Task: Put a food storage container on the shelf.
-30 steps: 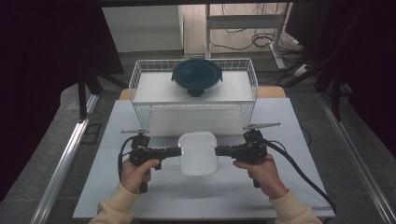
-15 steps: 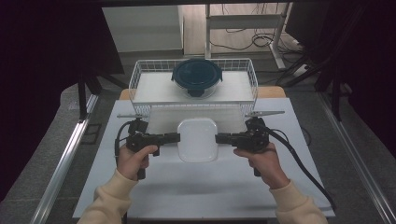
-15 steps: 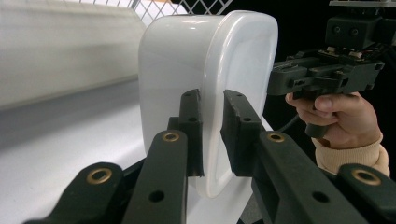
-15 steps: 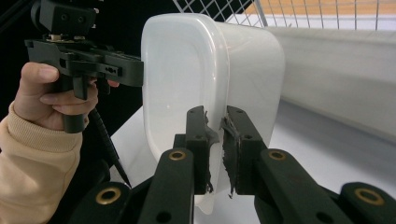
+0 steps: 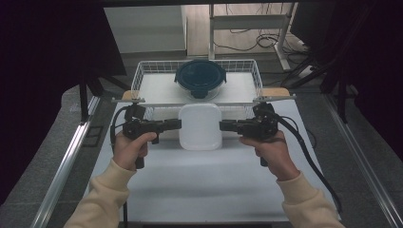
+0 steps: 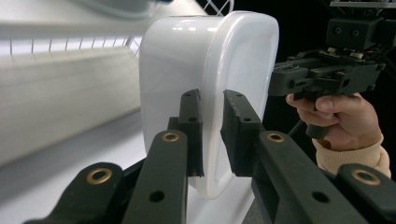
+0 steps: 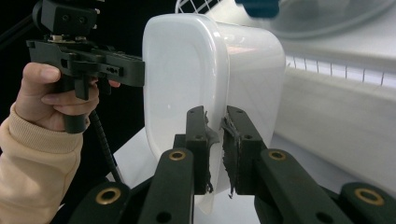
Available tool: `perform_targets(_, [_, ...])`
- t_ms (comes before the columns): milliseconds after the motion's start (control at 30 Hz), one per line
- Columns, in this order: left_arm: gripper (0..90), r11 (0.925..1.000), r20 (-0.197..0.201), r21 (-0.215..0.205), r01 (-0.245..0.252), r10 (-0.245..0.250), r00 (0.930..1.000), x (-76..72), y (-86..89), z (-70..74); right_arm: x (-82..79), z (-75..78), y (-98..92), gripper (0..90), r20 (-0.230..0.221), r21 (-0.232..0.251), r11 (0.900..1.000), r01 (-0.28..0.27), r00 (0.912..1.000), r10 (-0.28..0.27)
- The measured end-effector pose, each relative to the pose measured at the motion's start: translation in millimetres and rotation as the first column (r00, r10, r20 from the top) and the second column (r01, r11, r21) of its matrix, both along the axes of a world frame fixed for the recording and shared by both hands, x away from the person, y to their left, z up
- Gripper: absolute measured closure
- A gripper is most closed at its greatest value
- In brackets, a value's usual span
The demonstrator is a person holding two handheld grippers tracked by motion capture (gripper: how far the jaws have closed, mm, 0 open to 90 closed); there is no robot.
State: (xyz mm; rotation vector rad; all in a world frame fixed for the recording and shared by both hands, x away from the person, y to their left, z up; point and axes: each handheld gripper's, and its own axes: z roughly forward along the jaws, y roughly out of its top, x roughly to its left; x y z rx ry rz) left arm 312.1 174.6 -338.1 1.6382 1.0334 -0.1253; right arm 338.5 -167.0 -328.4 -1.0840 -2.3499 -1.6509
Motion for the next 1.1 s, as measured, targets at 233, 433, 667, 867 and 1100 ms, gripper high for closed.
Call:
perform_targets(233, [78.7, 1.0, 0.031, 0.007, -0.001, 0.001, 0.9995, 3.5, 1.3, 23.4, 1.9, 22.4, 0.9, 80.2, 0.032, 0.004, 1.0, -0.003, 0.9995, 0.003])
perform_targets(433, [78.6, 1.0, 0.034, -0.005, -0.004, 0.004, 0.9994, 12.1, 4.1, 37.6, 8.0, 39.5, 2.9, 80.2, 0.045, 0.013, 1.0, -0.003, 0.999, 0.002])
perform_targets(667, [78.6, 0.9998, 0.064, 0.013, -0.013, 0.012, 0.9979, 19.0, 5.0, 61.7, 16.7, 59.3, 5.1, 80.3, 0.065, 0.018, 1.0, -0.003, 0.9979, 0.002])
perform_targets(867, [78.7, 0.9999, 0.07, 0.007, -0.01, 0.009, 0.9975, 32.1, 8.3, 81.3, 26.9, 79.4, 6.9, 80.2, 0.077, 0.029, 1.0, -0.005, 0.9971, 0.003])
perform_targets(1100, [78.5, 1.0, 0.067, 0.0, -0.005, 0.005, 0.9977, 51.7, 12.3, 103.4, 44.1, 102.2, 10.2, 80.2, 0.083, 0.037, 0.999, -0.004, 0.9965, 0.001])
